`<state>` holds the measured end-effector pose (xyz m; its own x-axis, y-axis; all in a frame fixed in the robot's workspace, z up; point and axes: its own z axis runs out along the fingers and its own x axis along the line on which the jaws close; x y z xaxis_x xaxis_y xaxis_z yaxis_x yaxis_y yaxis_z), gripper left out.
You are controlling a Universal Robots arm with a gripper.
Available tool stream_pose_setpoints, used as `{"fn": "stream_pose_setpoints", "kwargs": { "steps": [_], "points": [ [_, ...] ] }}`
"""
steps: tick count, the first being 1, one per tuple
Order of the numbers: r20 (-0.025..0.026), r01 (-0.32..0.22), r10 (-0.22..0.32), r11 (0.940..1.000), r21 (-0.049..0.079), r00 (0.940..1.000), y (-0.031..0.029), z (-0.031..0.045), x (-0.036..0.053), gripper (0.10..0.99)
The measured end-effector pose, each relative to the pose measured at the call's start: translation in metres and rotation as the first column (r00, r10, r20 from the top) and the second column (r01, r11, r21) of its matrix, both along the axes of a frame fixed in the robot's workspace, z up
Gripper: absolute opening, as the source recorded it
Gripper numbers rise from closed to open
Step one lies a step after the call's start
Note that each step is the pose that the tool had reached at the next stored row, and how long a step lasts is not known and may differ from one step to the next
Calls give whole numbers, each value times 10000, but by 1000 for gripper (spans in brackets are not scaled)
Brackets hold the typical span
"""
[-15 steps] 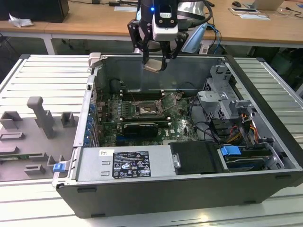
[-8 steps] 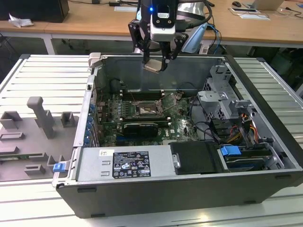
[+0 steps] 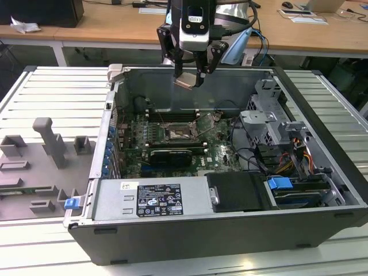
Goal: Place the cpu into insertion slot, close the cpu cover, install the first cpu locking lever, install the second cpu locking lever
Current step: 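Place the cpu into insertion slot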
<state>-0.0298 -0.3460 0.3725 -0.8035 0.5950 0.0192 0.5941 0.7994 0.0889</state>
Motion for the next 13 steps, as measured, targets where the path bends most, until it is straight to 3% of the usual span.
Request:
{"fn": "stream_pose_setpoints", "kwargs": {
  "steps": [13],
  "points": [
    [1,1041,-1041,9946,-3,9946,1,-8,0,537]
  ]
}}
